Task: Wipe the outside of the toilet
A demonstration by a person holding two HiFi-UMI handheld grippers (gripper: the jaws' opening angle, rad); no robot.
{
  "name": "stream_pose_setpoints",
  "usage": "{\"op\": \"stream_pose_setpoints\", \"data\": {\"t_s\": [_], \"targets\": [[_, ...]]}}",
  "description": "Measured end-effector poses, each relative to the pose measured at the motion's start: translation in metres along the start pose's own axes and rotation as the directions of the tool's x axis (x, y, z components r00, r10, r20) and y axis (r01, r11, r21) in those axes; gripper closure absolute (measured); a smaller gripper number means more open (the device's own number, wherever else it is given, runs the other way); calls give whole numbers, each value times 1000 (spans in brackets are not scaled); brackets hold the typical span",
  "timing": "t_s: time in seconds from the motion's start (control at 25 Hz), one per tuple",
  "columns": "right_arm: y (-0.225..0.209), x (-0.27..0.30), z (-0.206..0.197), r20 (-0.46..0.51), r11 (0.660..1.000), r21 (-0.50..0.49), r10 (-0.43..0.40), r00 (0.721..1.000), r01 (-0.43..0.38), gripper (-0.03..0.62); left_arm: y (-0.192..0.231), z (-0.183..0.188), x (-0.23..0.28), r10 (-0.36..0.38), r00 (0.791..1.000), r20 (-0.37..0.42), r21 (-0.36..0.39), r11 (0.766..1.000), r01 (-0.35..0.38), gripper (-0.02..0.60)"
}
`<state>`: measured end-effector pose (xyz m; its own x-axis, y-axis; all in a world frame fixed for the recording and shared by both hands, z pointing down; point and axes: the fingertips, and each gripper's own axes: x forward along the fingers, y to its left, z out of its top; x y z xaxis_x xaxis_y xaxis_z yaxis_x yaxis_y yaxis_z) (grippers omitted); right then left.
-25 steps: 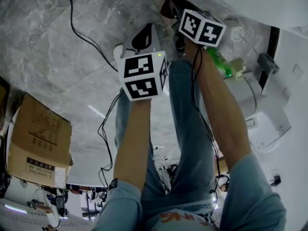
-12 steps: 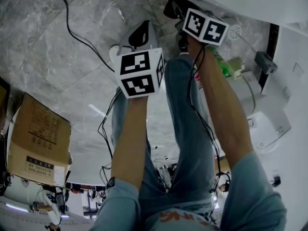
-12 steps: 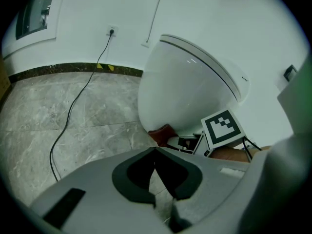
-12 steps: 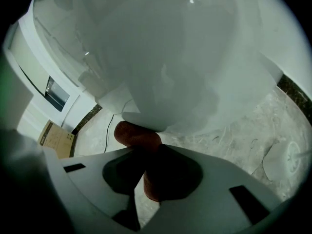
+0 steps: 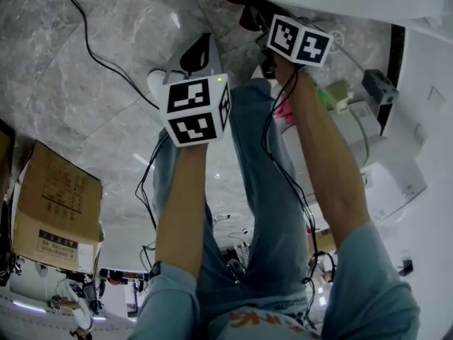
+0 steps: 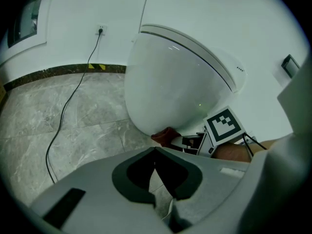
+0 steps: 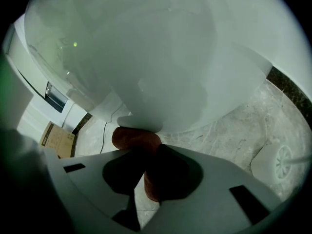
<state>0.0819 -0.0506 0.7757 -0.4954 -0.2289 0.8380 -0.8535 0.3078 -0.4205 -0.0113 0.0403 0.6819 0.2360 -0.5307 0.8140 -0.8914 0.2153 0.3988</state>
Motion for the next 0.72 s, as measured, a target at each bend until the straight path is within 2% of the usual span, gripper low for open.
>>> {"op": "stream_pose_setpoints", "data": {"t_s": [0.28,0.72], "targets": [[-35,-16,6,-4,1000,15,0,1000,0,520,-29,-2,14,19,1000,-21,25,1000,-18,588],[-106,-39,25,-12,998,47,-35,999,36,520,-89,-3,42,8,998,-68,48,999,-5,588]]}}
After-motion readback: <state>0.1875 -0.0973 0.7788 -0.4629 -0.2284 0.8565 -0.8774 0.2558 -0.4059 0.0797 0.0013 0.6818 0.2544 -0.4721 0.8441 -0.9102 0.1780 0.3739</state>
